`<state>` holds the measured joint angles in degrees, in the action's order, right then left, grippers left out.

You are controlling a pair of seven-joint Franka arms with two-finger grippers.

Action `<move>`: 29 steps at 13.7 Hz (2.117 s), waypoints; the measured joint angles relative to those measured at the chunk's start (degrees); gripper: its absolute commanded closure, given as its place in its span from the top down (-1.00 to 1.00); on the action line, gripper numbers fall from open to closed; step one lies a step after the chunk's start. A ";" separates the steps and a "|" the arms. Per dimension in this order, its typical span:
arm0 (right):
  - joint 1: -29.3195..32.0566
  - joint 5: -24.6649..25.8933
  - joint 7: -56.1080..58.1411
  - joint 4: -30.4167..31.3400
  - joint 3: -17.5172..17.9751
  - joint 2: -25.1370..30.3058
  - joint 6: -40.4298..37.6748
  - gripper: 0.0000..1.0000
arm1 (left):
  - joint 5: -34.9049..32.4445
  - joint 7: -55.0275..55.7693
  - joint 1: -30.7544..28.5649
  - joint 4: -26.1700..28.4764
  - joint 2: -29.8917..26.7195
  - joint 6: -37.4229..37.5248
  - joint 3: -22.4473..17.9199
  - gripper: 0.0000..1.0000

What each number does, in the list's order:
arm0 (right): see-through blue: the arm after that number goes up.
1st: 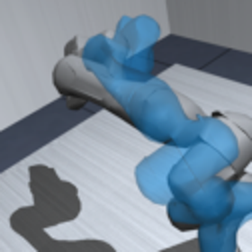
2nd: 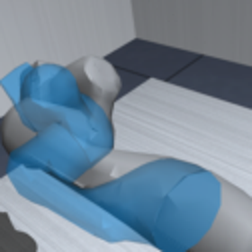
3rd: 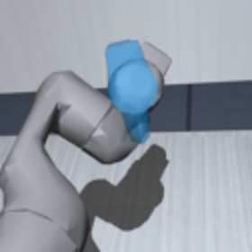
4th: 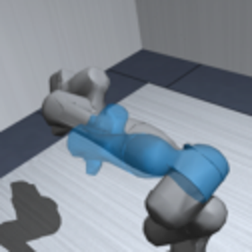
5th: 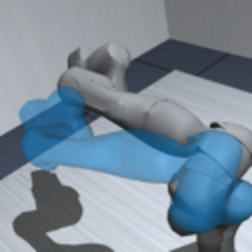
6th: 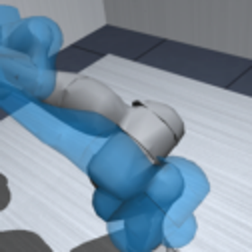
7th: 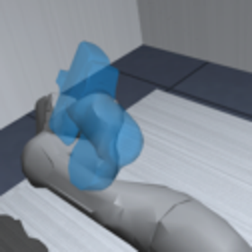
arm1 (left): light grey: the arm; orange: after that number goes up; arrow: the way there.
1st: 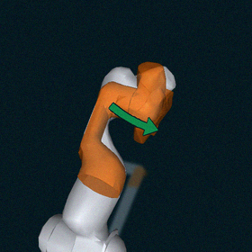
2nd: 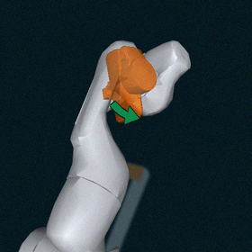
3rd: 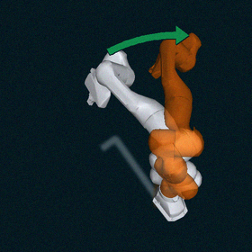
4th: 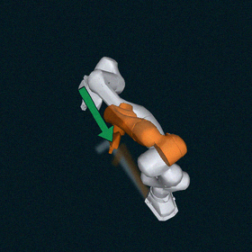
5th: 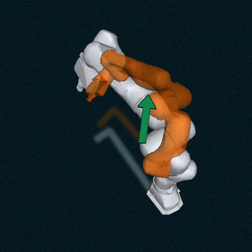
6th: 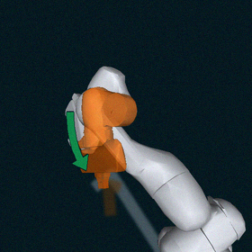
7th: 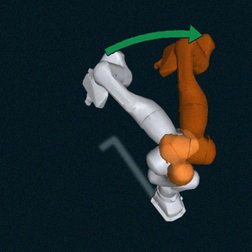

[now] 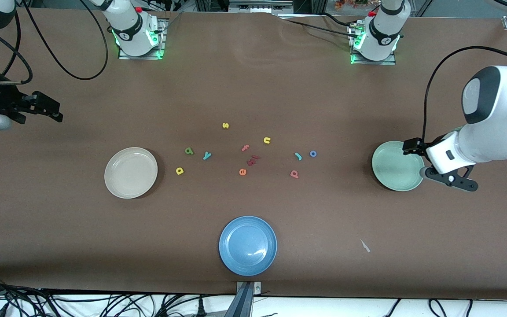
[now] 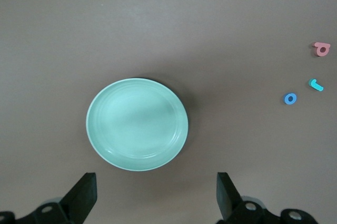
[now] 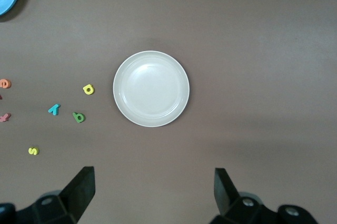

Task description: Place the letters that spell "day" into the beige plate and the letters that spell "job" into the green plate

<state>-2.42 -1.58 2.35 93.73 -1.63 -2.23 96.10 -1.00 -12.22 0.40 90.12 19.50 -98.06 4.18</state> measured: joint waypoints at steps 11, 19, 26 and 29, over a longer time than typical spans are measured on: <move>0.00 0.00 0.00 -0.01 0.01 0.00 -0.02 1.00 | 0.00 1.62 -1.63 -0.73 -3.05 0.37 -0.46 0.98; -0.01 0.00 0.00 -0.02 0.01 0.00 -0.02 1.00 | 0.00 1.13 -3.23 -0.64 -4.98 1.59 -0.43 0.98; -0.01 0.00 0.00 -0.02 0.01 0.00 -0.02 1.00 | 0.00 1.11 -3.23 -0.57 -4.72 1.59 -0.42 0.98; -0.01 0.00 0.00 -0.02 0.02 0.00 -0.02 1.00 | 0.00 1.10 -3.23 -0.55 -4.71 1.59 -0.42 0.99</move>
<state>-2.44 -1.58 2.35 93.72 -1.61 -2.23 96.08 -1.00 -11.12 -2.83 89.57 14.79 -96.46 3.76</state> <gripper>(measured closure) 0.000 0.004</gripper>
